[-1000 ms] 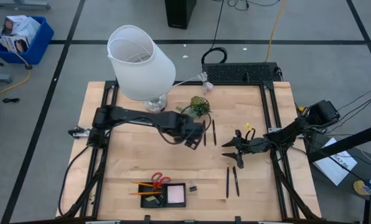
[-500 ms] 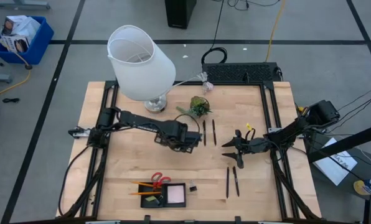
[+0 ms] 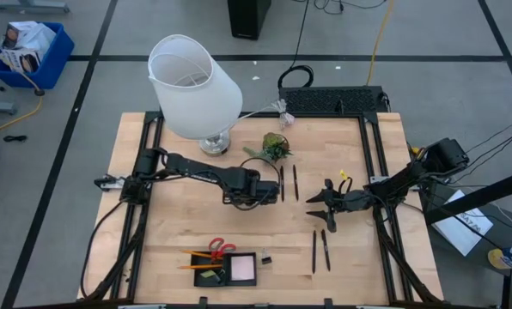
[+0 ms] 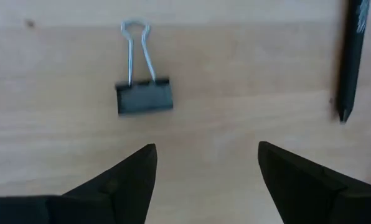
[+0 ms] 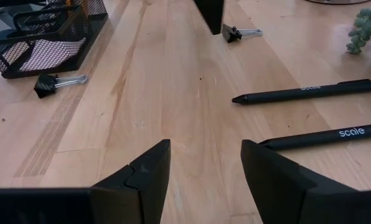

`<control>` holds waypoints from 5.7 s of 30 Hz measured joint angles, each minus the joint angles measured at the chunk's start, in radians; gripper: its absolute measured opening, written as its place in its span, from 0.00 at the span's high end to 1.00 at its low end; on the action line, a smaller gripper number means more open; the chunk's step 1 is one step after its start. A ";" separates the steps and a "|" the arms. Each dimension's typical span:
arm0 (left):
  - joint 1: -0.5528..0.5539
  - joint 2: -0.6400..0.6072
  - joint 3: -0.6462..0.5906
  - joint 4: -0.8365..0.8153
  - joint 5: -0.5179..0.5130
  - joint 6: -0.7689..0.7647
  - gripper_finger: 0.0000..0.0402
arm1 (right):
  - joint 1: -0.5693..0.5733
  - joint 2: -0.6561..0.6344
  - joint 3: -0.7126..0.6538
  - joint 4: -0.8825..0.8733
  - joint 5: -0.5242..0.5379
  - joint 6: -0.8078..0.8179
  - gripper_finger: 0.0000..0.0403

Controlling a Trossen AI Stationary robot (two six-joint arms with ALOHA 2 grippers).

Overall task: Pick and place office supplies into organizer
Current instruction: Put the top black binder clip into the mesh desk organizer

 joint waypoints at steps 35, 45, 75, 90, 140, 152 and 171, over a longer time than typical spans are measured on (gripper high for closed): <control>0.053 -0.002 -0.100 -0.020 0.023 -0.016 0.27 | 0.000 0.000 0.000 0.001 0.000 0.000 0.52; 0.058 -0.002 -0.109 0.021 0.009 -0.002 0.27 | 0.000 0.000 0.000 0.001 0.000 0.000 0.52; 0.044 -0.003 -0.146 0.025 -0.005 0.020 0.59 | 0.000 0.000 0.000 0.001 0.000 0.000 0.52; 0.001 -0.001 -0.147 0.020 -0.031 0.056 0.57 | 0.000 0.000 0.000 0.001 0.000 0.000 0.52; 0.004 -0.087 -0.146 0.024 -0.018 0.298 0.27 | 0.000 0.000 0.000 0.001 0.000 0.000 0.52; 0.004 -0.018 -0.146 0.049 0.102 0.370 0.37 | 0.000 0.000 0.000 -0.002 0.000 0.000 0.52; 0.021 -0.011 -0.145 0.047 0.109 0.421 0.49 | 0.000 0.000 0.000 0.001 0.000 0.000 0.52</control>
